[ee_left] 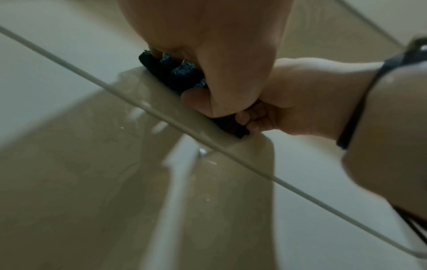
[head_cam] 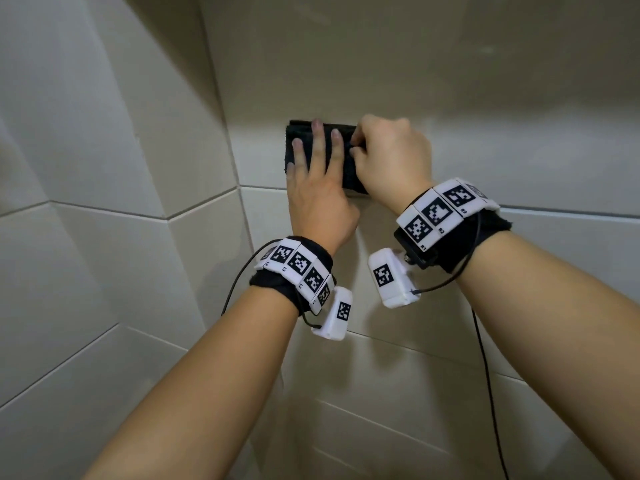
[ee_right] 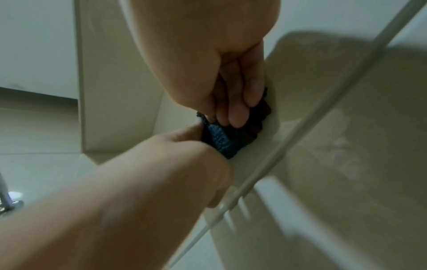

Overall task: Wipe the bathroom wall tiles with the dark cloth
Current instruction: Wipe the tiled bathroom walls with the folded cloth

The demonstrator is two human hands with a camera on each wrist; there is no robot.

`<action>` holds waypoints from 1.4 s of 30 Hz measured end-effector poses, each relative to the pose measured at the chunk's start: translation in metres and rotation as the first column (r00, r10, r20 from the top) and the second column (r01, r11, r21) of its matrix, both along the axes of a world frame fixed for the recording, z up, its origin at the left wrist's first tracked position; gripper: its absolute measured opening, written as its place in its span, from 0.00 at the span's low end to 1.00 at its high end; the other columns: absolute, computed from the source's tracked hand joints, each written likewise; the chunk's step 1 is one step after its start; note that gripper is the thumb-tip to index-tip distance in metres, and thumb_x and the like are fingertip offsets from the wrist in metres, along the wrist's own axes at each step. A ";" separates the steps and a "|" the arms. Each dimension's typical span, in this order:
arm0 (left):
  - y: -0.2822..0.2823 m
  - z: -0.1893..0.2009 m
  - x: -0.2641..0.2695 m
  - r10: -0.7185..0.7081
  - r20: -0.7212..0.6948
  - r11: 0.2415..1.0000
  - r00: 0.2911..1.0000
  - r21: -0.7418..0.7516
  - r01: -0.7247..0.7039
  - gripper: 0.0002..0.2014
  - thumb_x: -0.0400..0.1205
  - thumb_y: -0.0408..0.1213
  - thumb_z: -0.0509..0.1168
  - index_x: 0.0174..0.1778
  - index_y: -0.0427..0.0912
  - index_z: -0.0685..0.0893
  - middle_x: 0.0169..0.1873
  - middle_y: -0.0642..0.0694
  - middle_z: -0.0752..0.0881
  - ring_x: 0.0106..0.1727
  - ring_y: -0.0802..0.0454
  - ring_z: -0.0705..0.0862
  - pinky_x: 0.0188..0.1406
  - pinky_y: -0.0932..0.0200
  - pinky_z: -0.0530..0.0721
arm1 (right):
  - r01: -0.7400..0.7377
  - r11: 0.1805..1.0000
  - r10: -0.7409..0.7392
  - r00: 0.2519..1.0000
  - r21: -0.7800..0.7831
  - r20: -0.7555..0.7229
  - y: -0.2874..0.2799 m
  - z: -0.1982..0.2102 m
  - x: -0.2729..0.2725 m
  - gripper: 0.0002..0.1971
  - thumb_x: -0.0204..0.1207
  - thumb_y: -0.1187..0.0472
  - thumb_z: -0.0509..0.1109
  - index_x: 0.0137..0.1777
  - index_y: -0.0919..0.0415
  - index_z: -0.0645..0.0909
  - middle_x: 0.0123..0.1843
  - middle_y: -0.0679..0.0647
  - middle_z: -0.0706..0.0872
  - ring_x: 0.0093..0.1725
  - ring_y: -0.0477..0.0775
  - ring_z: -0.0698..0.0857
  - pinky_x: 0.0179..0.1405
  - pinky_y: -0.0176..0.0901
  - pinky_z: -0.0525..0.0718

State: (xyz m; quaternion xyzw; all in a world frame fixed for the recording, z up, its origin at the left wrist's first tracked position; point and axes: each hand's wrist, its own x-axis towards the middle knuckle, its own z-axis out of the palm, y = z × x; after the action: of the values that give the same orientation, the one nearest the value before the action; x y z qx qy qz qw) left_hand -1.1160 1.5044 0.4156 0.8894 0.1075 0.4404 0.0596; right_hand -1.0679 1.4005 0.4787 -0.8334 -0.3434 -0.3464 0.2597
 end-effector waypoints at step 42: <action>-0.082 -0.005 -0.008 -0.200 0.051 0.959 0.978 0.215 0.185 0.18 0.67 0.25 0.70 0.51 0.45 0.84 0.48 0.43 0.80 0.46 0.41 0.77 0.26 0.56 0.66 | 0.275 0.956 -0.271 0.961 -0.103 0.054 -0.120 -0.062 -0.020 0.09 0.78 0.53 0.71 0.52 0.56 0.78 0.43 0.55 0.83 0.41 0.66 0.84 0.30 0.47 0.72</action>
State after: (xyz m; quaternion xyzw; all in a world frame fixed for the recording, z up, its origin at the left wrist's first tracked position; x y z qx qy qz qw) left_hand -1.1243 1.4226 0.4103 0.8803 -0.0287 0.4733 0.0120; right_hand -1.0877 1.2802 0.4164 -0.8789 -0.2486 -0.3759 0.1562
